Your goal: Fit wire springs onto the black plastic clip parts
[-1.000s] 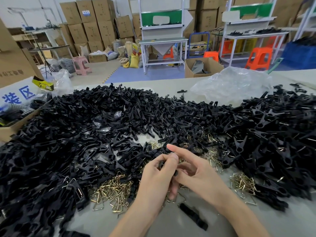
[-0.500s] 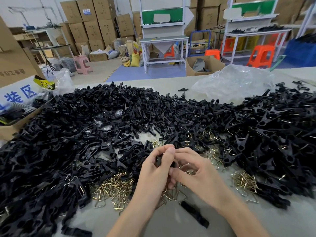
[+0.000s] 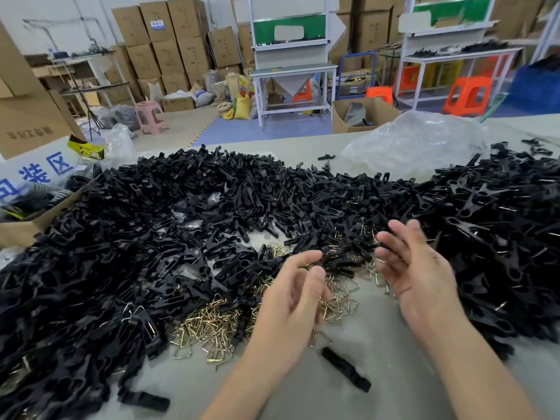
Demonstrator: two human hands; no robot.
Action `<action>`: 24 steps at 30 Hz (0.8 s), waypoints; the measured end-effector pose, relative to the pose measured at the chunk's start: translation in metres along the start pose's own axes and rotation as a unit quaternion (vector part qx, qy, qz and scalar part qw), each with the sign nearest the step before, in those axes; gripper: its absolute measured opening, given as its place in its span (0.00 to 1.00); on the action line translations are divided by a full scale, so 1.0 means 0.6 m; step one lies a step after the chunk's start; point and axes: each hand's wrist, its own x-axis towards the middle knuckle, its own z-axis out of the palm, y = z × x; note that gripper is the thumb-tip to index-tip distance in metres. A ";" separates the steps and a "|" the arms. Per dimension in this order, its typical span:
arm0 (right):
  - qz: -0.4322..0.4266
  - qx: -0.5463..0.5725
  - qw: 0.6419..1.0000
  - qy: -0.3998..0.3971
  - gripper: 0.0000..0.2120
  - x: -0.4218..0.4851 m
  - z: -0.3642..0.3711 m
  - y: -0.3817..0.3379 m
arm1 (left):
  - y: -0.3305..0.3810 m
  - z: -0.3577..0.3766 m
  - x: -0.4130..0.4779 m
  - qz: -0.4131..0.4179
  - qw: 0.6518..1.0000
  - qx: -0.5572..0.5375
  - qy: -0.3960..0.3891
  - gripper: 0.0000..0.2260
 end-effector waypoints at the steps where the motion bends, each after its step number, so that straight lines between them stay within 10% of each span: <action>1: 0.003 -0.033 0.999 -0.023 0.22 -0.002 0.002 0.007 | 0.002 -0.006 0.002 0.011 0.999 0.020 0.027 0.11; 7: -0.014 -0.147 0.985 -0.087 0.10 -0.011 0.011 0.033 | -0.003 -0.149 0.067 -0.002 0.949 0.249 0.194 0.08; 15: -0.031 -0.209 0.972 -0.106 0.11 -0.015 0.011 0.043 | -0.057 -0.310 0.198 -0.262 0.776 0.569 0.077 0.26; 24: -0.031 -0.217 0.971 -0.098 0.12 -0.005 0.014 0.051 | -0.070 -0.287 0.279 -0.361 0.792 0.484 0.085 0.42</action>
